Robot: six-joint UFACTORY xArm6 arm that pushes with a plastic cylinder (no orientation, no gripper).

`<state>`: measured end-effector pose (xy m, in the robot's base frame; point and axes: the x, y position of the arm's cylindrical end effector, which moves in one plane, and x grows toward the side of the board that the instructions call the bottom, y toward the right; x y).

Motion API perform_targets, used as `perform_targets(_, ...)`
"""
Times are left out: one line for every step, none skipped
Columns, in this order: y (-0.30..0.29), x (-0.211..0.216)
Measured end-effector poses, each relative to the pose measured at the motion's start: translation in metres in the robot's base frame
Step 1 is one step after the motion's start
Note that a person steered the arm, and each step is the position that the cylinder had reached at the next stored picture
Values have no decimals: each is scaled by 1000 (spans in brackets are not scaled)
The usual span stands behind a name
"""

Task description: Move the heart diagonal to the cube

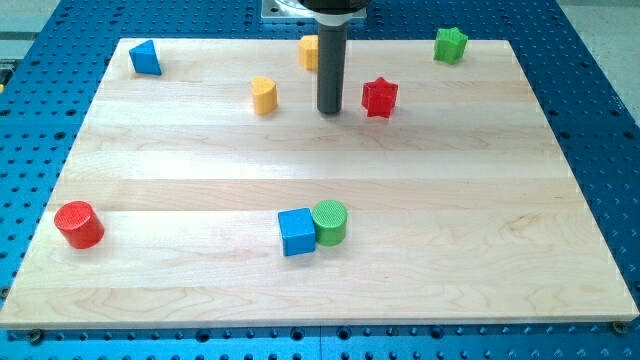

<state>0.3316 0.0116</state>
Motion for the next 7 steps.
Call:
perform_targets(-17, -13)
perform_targets(-48, -21)
perform_targets(-63, -21)
perform_targets(-65, -21)
perform_targets(-65, -21)
perform_targets(-66, -21)
perform_targets(-140, -18)
